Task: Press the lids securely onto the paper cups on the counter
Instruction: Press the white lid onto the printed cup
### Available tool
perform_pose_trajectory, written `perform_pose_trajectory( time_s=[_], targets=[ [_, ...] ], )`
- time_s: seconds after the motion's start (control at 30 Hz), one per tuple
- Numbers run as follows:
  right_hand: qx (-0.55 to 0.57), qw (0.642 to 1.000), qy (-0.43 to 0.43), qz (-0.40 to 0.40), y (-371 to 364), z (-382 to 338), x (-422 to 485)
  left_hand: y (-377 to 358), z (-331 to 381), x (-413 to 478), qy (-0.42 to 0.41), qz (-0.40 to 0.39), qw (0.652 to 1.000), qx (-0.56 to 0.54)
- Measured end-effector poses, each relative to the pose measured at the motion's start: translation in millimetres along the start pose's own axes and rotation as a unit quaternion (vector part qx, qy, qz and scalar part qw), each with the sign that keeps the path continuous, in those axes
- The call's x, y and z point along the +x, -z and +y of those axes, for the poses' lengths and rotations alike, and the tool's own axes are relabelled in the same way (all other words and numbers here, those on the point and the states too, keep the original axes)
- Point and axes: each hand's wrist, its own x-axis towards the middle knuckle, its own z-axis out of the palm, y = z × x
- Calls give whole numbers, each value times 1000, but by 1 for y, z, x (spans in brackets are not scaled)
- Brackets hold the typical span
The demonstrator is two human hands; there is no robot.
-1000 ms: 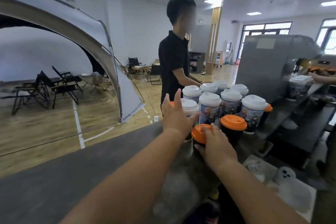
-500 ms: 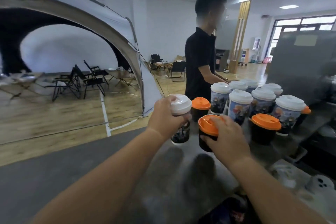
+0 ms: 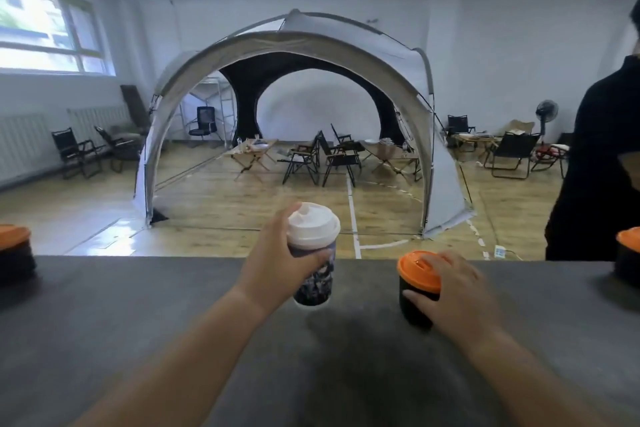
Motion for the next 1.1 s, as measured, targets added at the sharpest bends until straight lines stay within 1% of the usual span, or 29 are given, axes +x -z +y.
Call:
perform_pose_trajectory(
  time_s=[0.1,0.27,0.33,0.4,0.43,0.47,0.5,0.53,0.6,0.67,0.7,0.73,0.8,0.93,1.03,1.1],
  targets=[
    [-16,1000,3,-6,-8,-4,-1,0,-14,-6,6,-5,1000,0],
    [-10,1000,-21,-14,-8,-4,-4,-10,-30,-13,16,-10,1000,-20],
    [6,999,-34,4,-4,-12,-10,-13,-35,-13,26,-14,999,-46],
    [76,995,-9,56,3,-27,-18,-13,-35,-14,39,-26,995,-84],
    [137,987,19,84,6,-38,-21,-12,-32,-15,47,-33,992,-111],
    [212,971,40,102,10,-51,-22,-11,-28,-15,62,-39,987,-141],
    [297,948,42,100,12,-68,-21,-10,-24,-15,80,-41,981,-171],
    [382,921,20,74,13,-85,-17,-10,-22,-15,98,-42,975,-195],
    [529,847,-53,-19,8,-116,0,-9,-23,-14,113,-43,967,-226],
    [600,780,-139,-114,-1,-135,22,-8,-27,-11,121,-45,961,-245],
    [610,761,-166,-146,-5,-140,34,-8,-28,-10,126,-49,958,-253],
    [610,753,-187,-164,-8,-143,46,-7,-28,-9,128,-53,956,-260],
    [599,748,-213,-193,-10,-147,65,-5,-26,-9,125,-57,954,-268],
    [568,742,-233,-270,-12,-153,85,-4,-23,-11,126,-63,951,-277],
    [573,734,-226,-285,-17,-149,86,-3,-22,-11,131,-62,949,-279],
    [595,726,-211,-272,-20,-144,82,-3,-23,-11,131,-63,949,-279]
  ],
)
